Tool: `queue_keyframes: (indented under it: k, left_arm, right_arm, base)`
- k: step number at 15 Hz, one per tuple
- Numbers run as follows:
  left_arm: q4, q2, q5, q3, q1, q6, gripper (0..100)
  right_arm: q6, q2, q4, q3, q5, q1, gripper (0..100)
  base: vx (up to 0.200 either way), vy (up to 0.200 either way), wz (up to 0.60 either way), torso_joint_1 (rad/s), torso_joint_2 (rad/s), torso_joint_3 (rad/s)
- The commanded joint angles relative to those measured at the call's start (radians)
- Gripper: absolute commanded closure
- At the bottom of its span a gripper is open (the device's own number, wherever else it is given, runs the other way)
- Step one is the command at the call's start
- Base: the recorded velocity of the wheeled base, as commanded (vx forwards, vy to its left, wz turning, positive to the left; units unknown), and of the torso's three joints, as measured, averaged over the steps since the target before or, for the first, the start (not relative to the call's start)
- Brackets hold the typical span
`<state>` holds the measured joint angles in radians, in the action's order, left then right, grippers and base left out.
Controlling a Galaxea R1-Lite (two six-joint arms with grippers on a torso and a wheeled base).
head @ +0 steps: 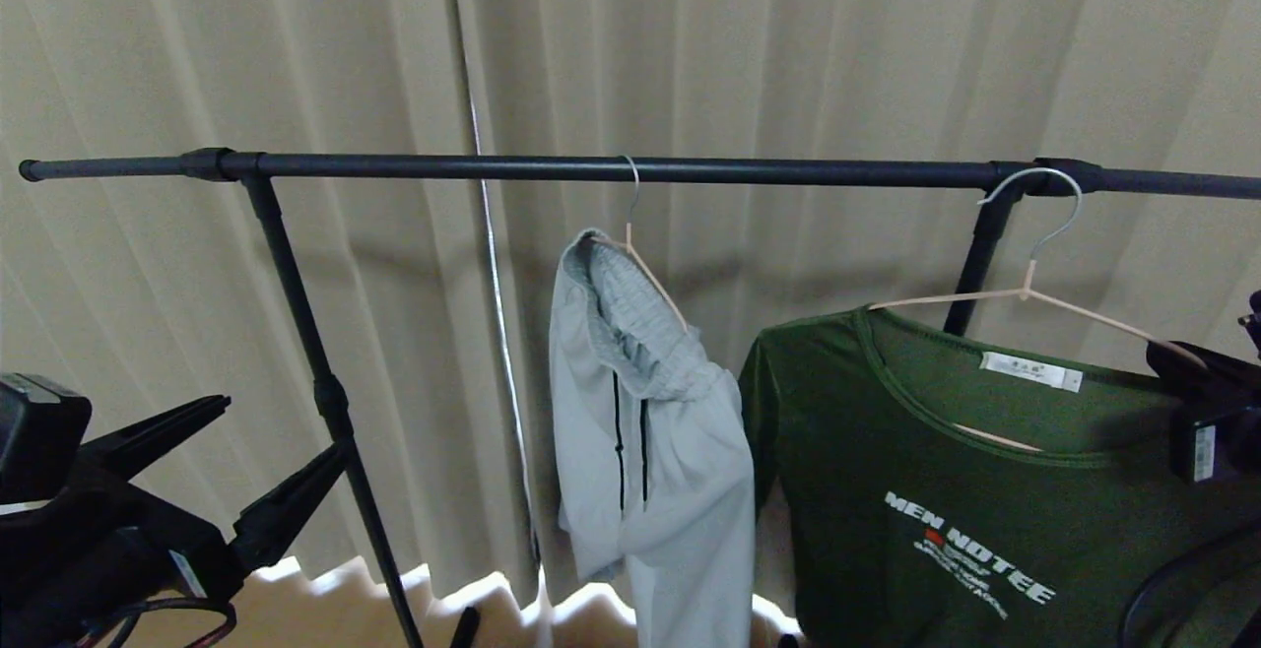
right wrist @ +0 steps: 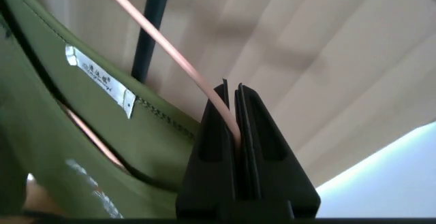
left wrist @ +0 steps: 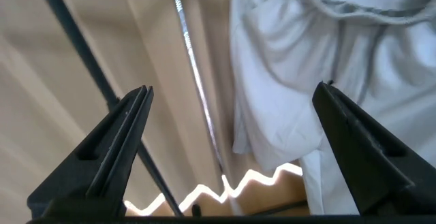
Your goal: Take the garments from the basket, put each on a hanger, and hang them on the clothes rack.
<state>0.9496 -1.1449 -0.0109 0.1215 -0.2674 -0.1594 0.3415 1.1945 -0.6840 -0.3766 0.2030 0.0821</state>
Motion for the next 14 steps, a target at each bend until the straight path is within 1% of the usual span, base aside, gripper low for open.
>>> queue_keyframes:
  k: [1, 2, 3, 4, 7, 9, 10, 12, 14]
  left_arm:
    - [0.0, -0.001, 0.0, 0.0, -0.003, 0.0, 0]
    - [0.0, -0.001, 0.0, 0.0, -0.003, 0.001, 0]
    - [0.0, 0.001, 0.002, 0.0, -0.003, 0.0, 0]
    - [-0.002, -0.001, 0.002, 0.0, -0.001, 0.001, 0]
    - [-0.003, -0.001, 0.002, -0.003, -0.001, 0.0, 0]
    - [-0.008, -0.001, 0.002, -0.003, -0.003, 0.0, 0]
    - [-0.008, -0.003, 0.002, -0.003, -0.003, 0.0, 0]
    - [-0.008, -0.004, 0.002, -0.005, -0.003, -0.002, 0]
    - [-0.008, -0.006, 0.0, -0.005, -0.004, -0.003, 0]
  right_arm:
    - [0.001, 0.039, 0.037, -0.091, 0.012, 0.033, 100]
    - [0.001, 0.04, 0.037, -0.094, 0.012, 0.034, 100]
    - [0.002, 0.082, 0.069, -0.14, 0.026, 0.054, 100]
    - [0.007, 0.128, 0.098, -0.189, 0.064, 0.067, 100]
    - [0.017, 0.232, 0.09, -0.281, 0.121, 0.099, 100]
    - [0.017, 0.29, 0.089, -0.321, 0.13, 0.105, 100]
    - [0.017, 0.321, 0.089, -0.349, 0.148, 0.105, 100]
    - [0.017, 0.346, 0.092, -0.367, 0.185, 0.107, 100]
    - [0.03, 0.346, 0.098, -0.363, 0.187, 0.131, 100]
  base:
    - [0.0, 0.0, 0.0, 0.0, 0.0, 0.0]
    - [0.0, 0.0, 0.0, 0.0, 0.0, 0.0]
    - [0.0, 0.0, 0.0, 0.0, 0.0, 0.0]
    - [0.0, 0.0, 0.0, 0.0, 0.0, 0.0]
    - [0.0, 0.0, 0.0, 0.0, 0.0, 0.0]
    - [0.0, 0.0, 0.0, 0.0, 0.0, 0.0]
    - [0.0, 0.0, 0.0, 0.0, 0.0, 0.0]
    - [0.0, 0.0, 0.0, 0.0, 0.0, 0.0]
    - [0.0, 0.0, 0.0, 0.0, 0.0, 0.0]
